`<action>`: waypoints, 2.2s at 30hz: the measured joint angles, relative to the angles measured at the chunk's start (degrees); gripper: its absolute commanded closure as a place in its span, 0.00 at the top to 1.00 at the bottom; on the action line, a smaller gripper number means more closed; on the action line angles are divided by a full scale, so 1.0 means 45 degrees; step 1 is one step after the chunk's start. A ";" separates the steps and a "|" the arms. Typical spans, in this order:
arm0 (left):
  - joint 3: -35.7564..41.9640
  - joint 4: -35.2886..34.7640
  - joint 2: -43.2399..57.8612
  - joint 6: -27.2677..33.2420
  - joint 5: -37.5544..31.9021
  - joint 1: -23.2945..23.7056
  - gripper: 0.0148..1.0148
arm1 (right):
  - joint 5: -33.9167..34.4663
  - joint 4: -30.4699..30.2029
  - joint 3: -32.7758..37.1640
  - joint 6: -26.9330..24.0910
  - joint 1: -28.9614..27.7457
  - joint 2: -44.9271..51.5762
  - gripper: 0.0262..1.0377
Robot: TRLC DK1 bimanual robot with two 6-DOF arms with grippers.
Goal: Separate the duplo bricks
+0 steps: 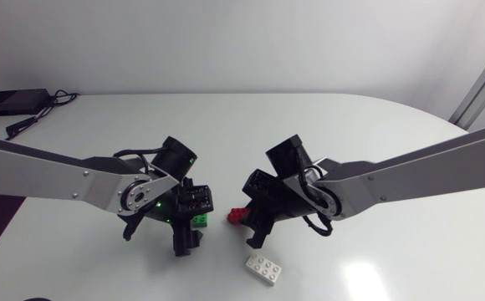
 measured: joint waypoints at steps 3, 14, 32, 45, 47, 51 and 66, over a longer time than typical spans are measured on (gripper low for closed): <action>-0.0151 -0.0189 -0.0199 -0.0005 0.0000 -0.0005 0.97 | 0.0024 0.0078 0.0005 -0.0044 0.0015 0.0034 0.44; -0.0364 -0.0777 -0.0971 -0.0335 -0.0005 -0.0233 0.97 | 0.0437 -0.0539 -0.0413 -0.0189 0.0053 0.0253 0.87; -0.0170 -0.2914 -0.5751 -0.2103 -0.1389 0.0311 0.97 | 0.3172 -0.3395 -0.1122 -0.0165 -0.0233 -0.7820 0.96; 0.0005 -0.4624 -1.0540 -0.3725 -0.3405 0.0831 0.97 | 0.7087 -0.6776 -0.0743 0.0695 -0.0806 -1.2789 0.96; 0.0063 -0.5071 -1.1108 -0.3861 -0.3541 0.0831 0.97 | 0.7801 -0.6984 -0.0685 0.0797 -0.0801 -1.3430 0.96; 0.0194 -0.5775 -1.2191 -0.4148 -0.3871 0.0831 0.97 | 0.9131 -0.7305 -0.0675 0.0981 -0.0801 -1.4367 0.96; -0.0228 -0.6951 -1.6315 -0.5294 -0.5212 0.1919 0.97 | 0.9981 -0.7990 -0.1486 0.1103 -0.2419 -1.7524 0.96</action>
